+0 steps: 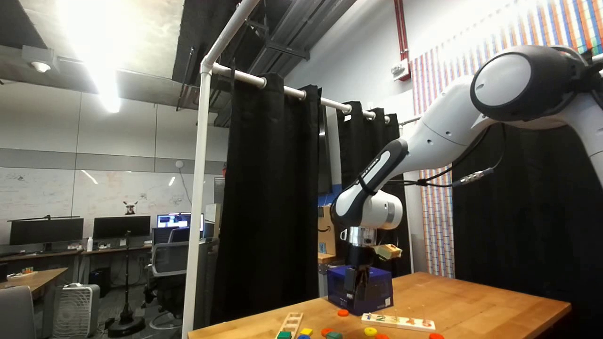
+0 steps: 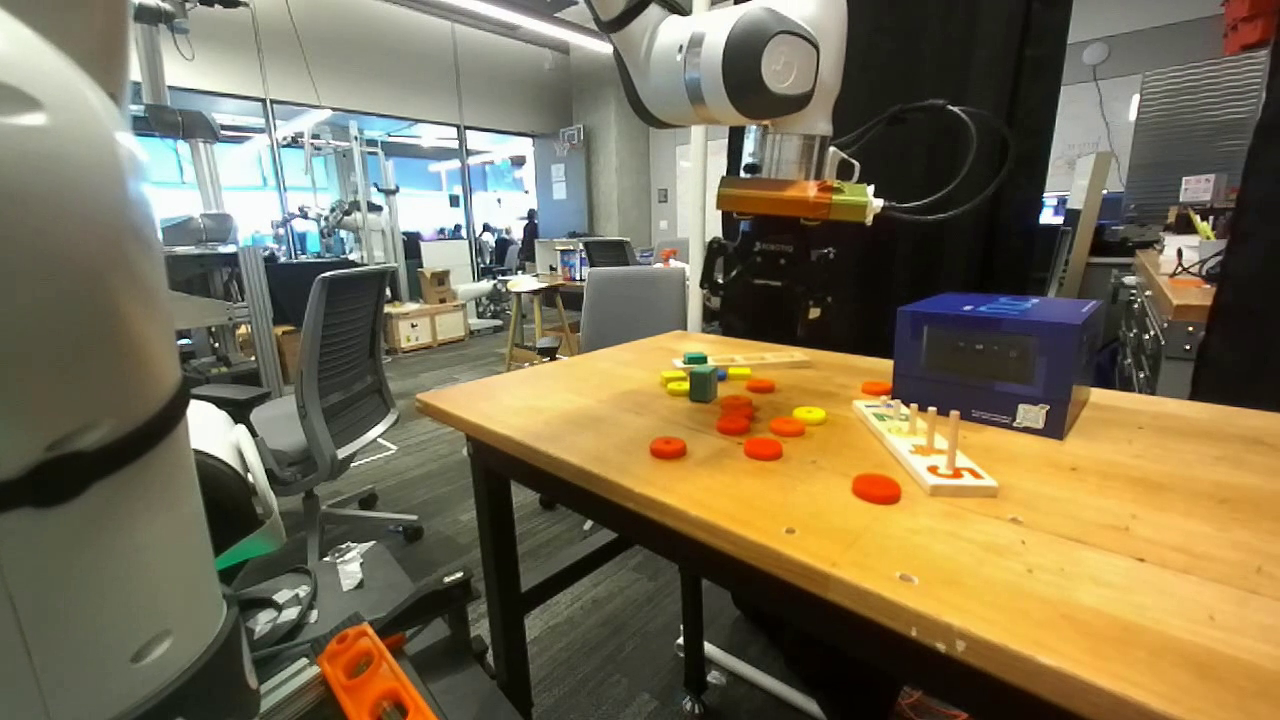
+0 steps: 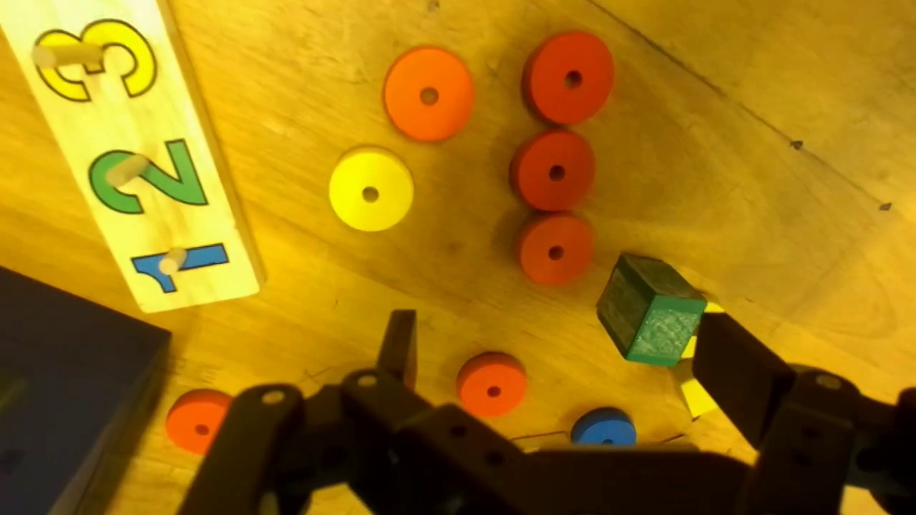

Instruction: Put the green block next to the other green block on the wooden board

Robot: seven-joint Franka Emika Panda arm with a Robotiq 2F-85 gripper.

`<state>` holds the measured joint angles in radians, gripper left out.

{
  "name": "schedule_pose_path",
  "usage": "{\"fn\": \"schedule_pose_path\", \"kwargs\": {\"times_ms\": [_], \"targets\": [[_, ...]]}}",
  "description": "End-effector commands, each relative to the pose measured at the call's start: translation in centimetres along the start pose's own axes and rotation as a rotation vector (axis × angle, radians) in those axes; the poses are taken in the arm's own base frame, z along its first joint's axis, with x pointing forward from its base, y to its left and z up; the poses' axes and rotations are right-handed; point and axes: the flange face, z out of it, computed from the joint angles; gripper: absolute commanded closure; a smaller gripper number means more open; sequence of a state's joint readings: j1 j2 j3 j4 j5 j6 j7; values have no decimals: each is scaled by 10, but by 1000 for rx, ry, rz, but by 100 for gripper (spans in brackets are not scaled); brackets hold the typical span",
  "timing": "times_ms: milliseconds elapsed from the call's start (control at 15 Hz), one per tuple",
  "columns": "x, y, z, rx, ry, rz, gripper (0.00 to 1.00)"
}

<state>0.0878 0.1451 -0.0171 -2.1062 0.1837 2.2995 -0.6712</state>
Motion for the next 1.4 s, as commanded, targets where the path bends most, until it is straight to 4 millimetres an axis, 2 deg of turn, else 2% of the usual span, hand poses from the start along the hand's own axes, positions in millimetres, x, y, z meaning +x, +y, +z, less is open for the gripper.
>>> {"fn": "schedule_pose_path", "kwargs": {"times_ms": [0, 400, 933, 1333], "targets": [[22, -3, 2, 48, 8, 22, 0], [34, -19, 19, 108, -9, 23, 0], [49, -41, 64, 164, -56, -6, 0], [57, -42, 90, 183, -82, -20, 0]]}}
